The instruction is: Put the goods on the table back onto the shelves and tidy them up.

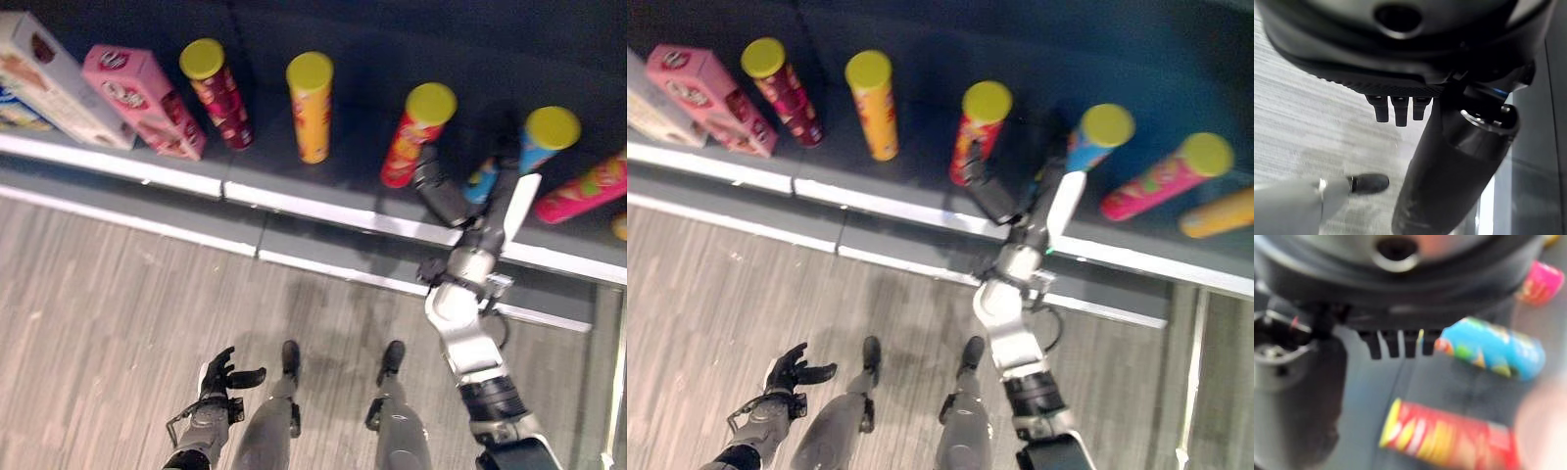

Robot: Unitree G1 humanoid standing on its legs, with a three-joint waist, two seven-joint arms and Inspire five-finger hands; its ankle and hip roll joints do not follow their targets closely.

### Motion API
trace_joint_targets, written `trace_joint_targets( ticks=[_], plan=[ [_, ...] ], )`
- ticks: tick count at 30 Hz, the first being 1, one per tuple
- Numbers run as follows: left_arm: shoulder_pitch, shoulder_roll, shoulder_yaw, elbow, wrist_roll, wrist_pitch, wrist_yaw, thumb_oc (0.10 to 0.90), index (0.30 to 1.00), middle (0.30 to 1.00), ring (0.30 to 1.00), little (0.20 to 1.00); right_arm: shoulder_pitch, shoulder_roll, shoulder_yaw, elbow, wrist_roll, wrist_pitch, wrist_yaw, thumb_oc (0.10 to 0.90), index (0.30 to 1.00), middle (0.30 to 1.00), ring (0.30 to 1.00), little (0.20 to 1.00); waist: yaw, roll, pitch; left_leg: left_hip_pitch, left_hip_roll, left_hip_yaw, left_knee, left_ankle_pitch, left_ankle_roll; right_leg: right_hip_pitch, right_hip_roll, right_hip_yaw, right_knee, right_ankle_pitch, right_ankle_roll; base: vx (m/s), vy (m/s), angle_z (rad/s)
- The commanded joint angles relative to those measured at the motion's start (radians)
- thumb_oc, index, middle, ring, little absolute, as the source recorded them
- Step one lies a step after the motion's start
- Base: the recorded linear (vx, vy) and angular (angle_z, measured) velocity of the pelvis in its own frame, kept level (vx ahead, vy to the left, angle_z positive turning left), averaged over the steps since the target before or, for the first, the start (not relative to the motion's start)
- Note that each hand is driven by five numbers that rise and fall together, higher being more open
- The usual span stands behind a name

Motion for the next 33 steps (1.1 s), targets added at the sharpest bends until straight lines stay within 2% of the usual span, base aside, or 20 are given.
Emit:
trace_joint_targets(
  ticks=[1, 3, 4, 12, 13, 15, 16, 18, 19, 20, 21, 23, 24, 25, 26, 28, 30, 31, 32, 33],
  plan=[
    [0.025, 0.044, 0.008, 0.022, 0.046, -0.002, -0.06, 0.8, 0.9, 0.9, 0.9, 0.9, -0.049, -0.085, -0.052, -0.065, 0.263, -0.147, 0.26, 0.8, 0.9, 0.9, 0.9, 0.9, -0.007, 0.051, -0.11, 0.002, 0.015, 0.004, -0.031, -0.039, -0.01, 0.061, -0.083, 0.026, 0.025, -0.008, 0.124, 0.09, 0.054, -0.37],
    [0.035, 0.048, 0.016, 0.015, 0.057, -0.002, -0.078, 0.8, 0.9, 0.9, 0.9, 0.9, -0.019, -0.111, -0.052, -0.081, 0.318, -0.139, 0.334, 0.8, 0.9, 0.9, 0.9, 0.9, -0.013, 0.045, -0.12, 0.022, 0.016, 0.015, -0.031, -0.047, -0.005, 0.07, -0.079, 0.037, 0.025, -0.009, 0.126, 0.11, 0.105, -0.41],
    [0.059, 0.061, 0.046, 0.0, 0.089, -0.01, -0.141, 0.8, 0.9, 0.9, 0.9, 0.9, 0.1, -0.192, -0.105, -0.133, 0.411, -0.115, 0.483, 0.8, 0.9, 0.9, 0.9, 0.9, -0.044, 0.024, -0.162, 0.088, 0.012, 0.068, -0.031, -0.08, 0.011, 0.077, -0.071, 0.1, 0.017, 0.016, 0.139, 0.12, 0.147, -0.55],
    [0.076, 0.066, 0.057, -0.002, 0.097, -0.014, -0.157, 0.8, 0.9, 0.9, 0.9, 0.9, 0.139, -0.2, -0.138, -0.125, 0.431, -0.108, 0.52, 0.8, 0.9, 0.9, 0.9, 0.9, -0.051, 0.017, -0.174, 0.121, 0.017, 0.113, -0.031, -0.092, 0.014, 0.066, -0.065, 0.12, 0.027, 0.033, 0.147, 0.03, 0.02, -0.7],
    [0.131, 0.094, 0.082, -0.063, 0.101, -0.026, -0.189, 0.8, 0.9, 0.9, 0.9, 0.9, 0.15, -0.272, -0.241, -0.117, 0.395, -0.097, 0.545, 0.8, 0.9, 0.9, 0.9, 0.9, -0.018, 0.041, -0.171, 0.226, 0.093, 0.256, -0.031, -0.121, -0.005, 0.101, -0.145, -0.119, 0.141, 0.03, 0.147, 0.0, -0.056, 0.06],
    [0.131, 0.094, 0.082, -0.063, 0.101, -0.026, -0.189, 0.8, 0.9, 0.9, 0.9, 0.9, 0.15, -0.272, -0.241, -0.117, 0.395, -0.097, 0.545, 0.8, 0.9, 0.9, 0.9, 0.9, -0.017, 0.041, -0.17, 0.226, 0.093, 0.257, -0.031, -0.121, -0.005, 0.102, -0.145, -0.119, 0.141, 0.03, 0.147, 0.04, -0.139, -1.22],
    [0.151, 0.104, 0.115, -0.079, 0.066, -0.031, -0.194, 0.8, 0.9, 0.9, 0.9, 0.9, 0.112, -0.309, -0.308, -0.084, 0.371, -0.107, 0.502, 0.8, 0.9, 0.9, 0.9, 0.9, 0.021, 0.037, -0.211, 0.266, 0.121, 0.319, -0.031, -0.117, -0.024, 0.154, -0.206, -0.288, 0.141, 0.088, 0.147, 0.07, -0.224, -2.5],
    [0.15, 0.104, 0.114, -0.079, 0.066, -0.031, -0.194, 0.8, 0.9, 0.9, 0.9, 0.9, 0.111, -0.31, -0.308, -0.083, 0.371, -0.108, 0.502, 0.8, 0.9, 0.9, 0.9, 0.9, 0.021, 0.038, -0.207, 0.27, 0.122, 0.318, -0.031, -0.118, -0.024, 0.161, -0.203, -0.291, 0.137, 0.09, 0.147, 0.06, -0.244, -2.1],
    [0.165, 0.108, 0.133, -0.082, 0.062, -0.026, -0.206, 0.8, 0.9, 0.9, 0.9, 0.9, 0.1, -0.332, -0.35, -0.072, 0.364, -0.11, 0.48, 0.8, 0.9, 0.9, 0.9, 0.9, 0.031, 0.013, -0.249, 0.278, 0.148, 0.363, -0.031, -0.105, -0.046, 0.201, -0.186, -0.359, 0.09, 0.075, 0.147, 0.06, -0.28, -1.58],
    [0.169, 0.109, 0.131, -0.085, 0.062, -0.025, -0.207, 0.8, 0.9, 0.9, 0.9, 0.9, 0.103, -0.331, -0.35, -0.071, 0.364, -0.11, 0.479, 0.8, 0.9, 0.9, 0.9, 0.9, 0.032, 0.015, -0.251, 0.28, 0.156, 0.363, -0.031, -0.102, -0.053, 0.211, -0.174, -0.366, 0.072, 0.081, 0.147, 0.27, -0.739, -1.64],
    [0.18, 0.1, 0.126, -0.087, 0.057, -0.025, -0.216, 0.8, 0.9, 0.9, 0.9, 0.9, 0.123, -0.406, -0.463, -0.125, 0.366, -0.132, 0.463, 0.8, 0.9, 0.9, 0.9, 0.9, -0.007, 0.021, -0.28, 0.299, 0.253, 0.381, -0.025, -0.049, -0.11, 0.226, -0.09, -0.312, 0.063, -0.025, 0.135, 0.26, -0.581, -0.56],
    [0.172, 0.094, 0.119, -0.086, 0.059, -0.026, -0.218, 0.8, 0.9, 0.9, 0.9, 0.9, 0.129, -0.425, -0.494, -0.14, 0.391, -0.144, 0.462, 0.8, 0.9, 0.9, 0.9, 0.9, -0.016, 0.035, -0.286, 0.305, 0.285, 0.384, -0.021, -0.019, -0.129, 0.227, -0.056, -0.299, 0.068, -0.06, 0.123, 0.17, -0.404, -0.24],
    [0.168, 0.092, 0.118, -0.078, 0.059, -0.025, -0.217, 0.8, 0.9, 0.9, 0.9, 0.9, 0.129, -0.435, -0.511, -0.128, 0.404, -0.152, 0.447, 0.8, 0.9, 0.9, 0.9, 0.9, -0.029, 0.041, -0.293, 0.313, 0.312, 0.39, -0.012, 0.031, -0.147, 0.229, -0.028, -0.284, 0.065, -0.081, 0.111, 0.13, -0.396, -0.25],
    [0.167, 0.085, 0.114, -0.077, 0.056, -0.025, -0.221, 0.8, 0.9, 0.9, 0.9, 0.9, 0.137, -0.456, -0.544, -0.12, 0.414, -0.164, 0.435, 0.8, 0.9, 0.9, 0.9, 0.9, -0.04, 0.063, -0.294, 0.313, 0.379, 0.393, 0.043, 0.121, -0.185, 0.239, 0.05, -0.25, 0.051, -0.125, 0.065, 0.17, -0.491, -0.35],
    [0.151, 0.067, 0.108, 0.034, 0.105, 0.002, -0.225, 0.8, 0.9, 0.9, 0.9, 0.9, 0.127, -0.459, -0.536, -0.113, 0.418, -0.167, 0.424, 0.8, 0.9, 0.9, 0.9, 0.9, -0.049, 0.063, -0.301, 0.315, 0.4, 0.395, 0.081, 0.159, -0.195, 0.245, 0.077, -0.238, 0.043, -0.141, 0.049, 0.18, -0.545, -0.66],
    [0.146, 0.072, 0.123, 0.02, 0.086, -0.018, -0.206, 0.8, 0.9, 0.9, 0.9, 0.9, 0.144, -0.473, -0.574, -0.104, 0.414, -0.181, 0.411, 0.8, 0.9, 0.9, 0.9, 0.9, -0.055, 0.065, -0.291, 0.292, 0.459, 0.381, 0.194, 0.24, -0.204, 0.268, 0.137, -0.21, 0.019, -0.18, 0.005, 0.14, -0.419, -0.65],
    [0.184, 0.068, 0.13, -0.024, 0.081, -0.03, -0.203, 0.8, 0.9, 0.9, 0.9, 0.9, 0.144, -0.47, -0.581, -0.105, 0.395, -0.19, 0.39, 0.8, 0.9, 0.9, 0.9, 0.9, -0.027, 0.06, -0.265, 0.258, 0.448, 0.269, 0.318, 0.219, -0.17, 0.284, 0.177, -0.171, 0.011, -0.22, -0.037, 0.08, -0.326, -0.83],
    [0.185, 0.068, 0.13, -0.025, 0.081, -0.031, -0.202, 0.8, 0.9, 0.9, 0.9, 0.9, 0.143, -0.47, -0.58, -0.104, 0.394, -0.19, 0.39, 0.8, 0.9, 0.9, 0.9, 0.9, -0.029, 0.06, -0.266, 0.25, 0.451, 0.264, 0.332, 0.212, -0.169, 0.284, 0.177, -0.172, 0.012, -0.222, -0.038, 0.04, -0.198, -1.1],
    [0.201, 0.051, 0.139, -0.038, 0.07, -0.047, -0.213, 0.8, 0.9, 0.9, 0.9, 0.9, 0.143, -0.476, -0.59, -0.086, 0.37, -0.185, 0.373, 0.8, 0.9, 0.9, 0.9, 0.9, 0.011, 0.047, -0.255, 0.193, 0.366, 0.151, 0.355, 0.142, -0.121, 0.295, 0.182, -0.144, 0.008, -0.239, -0.046, 0.01, -0.142, -1.16],
    [0.197, 0.046, 0.131, -0.06, 0.042, -0.048, -0.18, 0.8, 0.9, 0.9, 0.9, 0.9, 0.129, -0.476, -0.576, -0.078, 0.354, -0.182, 0.376, 0.8, 0.9, 0.9, 0.9, 0.9, 0.02, 0.027, -0.246, 0.117, 0.277, 0.095, 0.374, 0.077, -0.066, 0.296, 0.174, -0.129, 0.005, -0.227, -0.05, 0.13, -0.272, -0.93]
  ],
)
